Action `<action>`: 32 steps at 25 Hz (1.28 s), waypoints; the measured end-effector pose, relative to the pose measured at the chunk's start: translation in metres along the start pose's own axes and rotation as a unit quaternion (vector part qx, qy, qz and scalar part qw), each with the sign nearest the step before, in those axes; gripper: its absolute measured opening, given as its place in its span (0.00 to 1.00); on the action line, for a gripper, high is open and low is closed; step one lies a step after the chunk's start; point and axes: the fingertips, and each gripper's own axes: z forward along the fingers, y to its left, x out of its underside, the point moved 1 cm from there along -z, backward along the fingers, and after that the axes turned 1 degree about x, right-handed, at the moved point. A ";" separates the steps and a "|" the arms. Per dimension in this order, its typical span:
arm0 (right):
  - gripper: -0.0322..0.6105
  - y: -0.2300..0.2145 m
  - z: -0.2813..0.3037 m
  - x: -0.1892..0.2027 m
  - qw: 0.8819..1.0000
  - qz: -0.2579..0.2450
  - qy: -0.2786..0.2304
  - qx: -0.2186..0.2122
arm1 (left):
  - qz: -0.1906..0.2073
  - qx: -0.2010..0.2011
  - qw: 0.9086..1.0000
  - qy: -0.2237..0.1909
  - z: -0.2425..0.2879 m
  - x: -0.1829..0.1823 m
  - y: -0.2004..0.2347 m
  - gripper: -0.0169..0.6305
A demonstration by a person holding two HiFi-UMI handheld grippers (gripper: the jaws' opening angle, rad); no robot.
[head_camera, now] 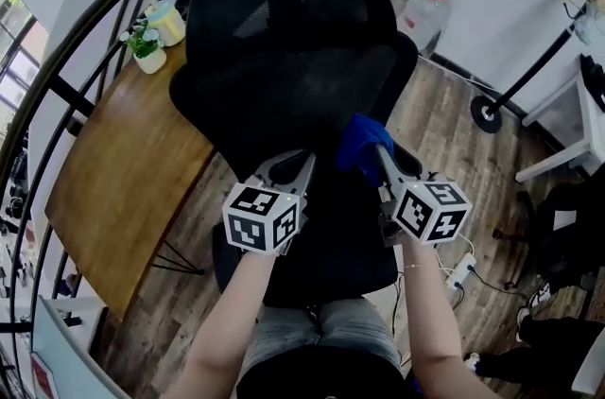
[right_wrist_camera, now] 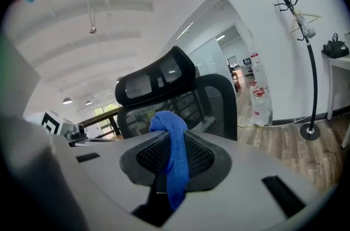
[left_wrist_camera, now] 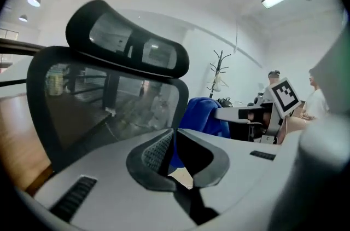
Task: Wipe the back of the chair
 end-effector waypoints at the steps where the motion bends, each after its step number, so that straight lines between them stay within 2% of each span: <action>1: 0.17 0.008 -0.002 -0.007 1.000 -0.002 -0.007 -0.007 | 0.003 -0.001 1.000 -0.009 -0.007 -0.008 -0.001 0.07; 7: 0.17 0.047 -0.016 -0.047 0.998 -0.003 -0.046 -0.045 | 0.035 0.021 0.999 -0.032 -0.042 -0.041 -0.013 0.07; 10: 0.17 0.064 -0.025 -0.062 0.996 -0.009 -0.064 -0.063 | 0.050 0.011 0.997 -0.054 -0.061 -0.055 -0.011 0.07; 17: 0.17 0.106 -0.050 -0.091 0.987 0.017 -0.098 -0.126 | 0.057 0.006 0.995 -0.087 -0.097 -0.077 -0.025 0.07; 22: 0.17 0.128 -0.054 -0.087 0.982 0.006 -0.102 -0.160 | 0.071 0.007 0.994 -0.087 -0.109 -0.075 -0.022 0.07; 28: 0.17 0.144 -0.054 -0.068 0.982 -0.007 -0.079 -0.169 | 0.048 -0.026 0.995 -0.090 -0.123 -0.067 -0.009 0.07; 32: 0.17 0.146 -0.050 -0.059 0.983 -0.005 -0.073 -0.167 | 0.042 -0.034 0.995 -0.085 -0.121 -0.061 -0.009 0.07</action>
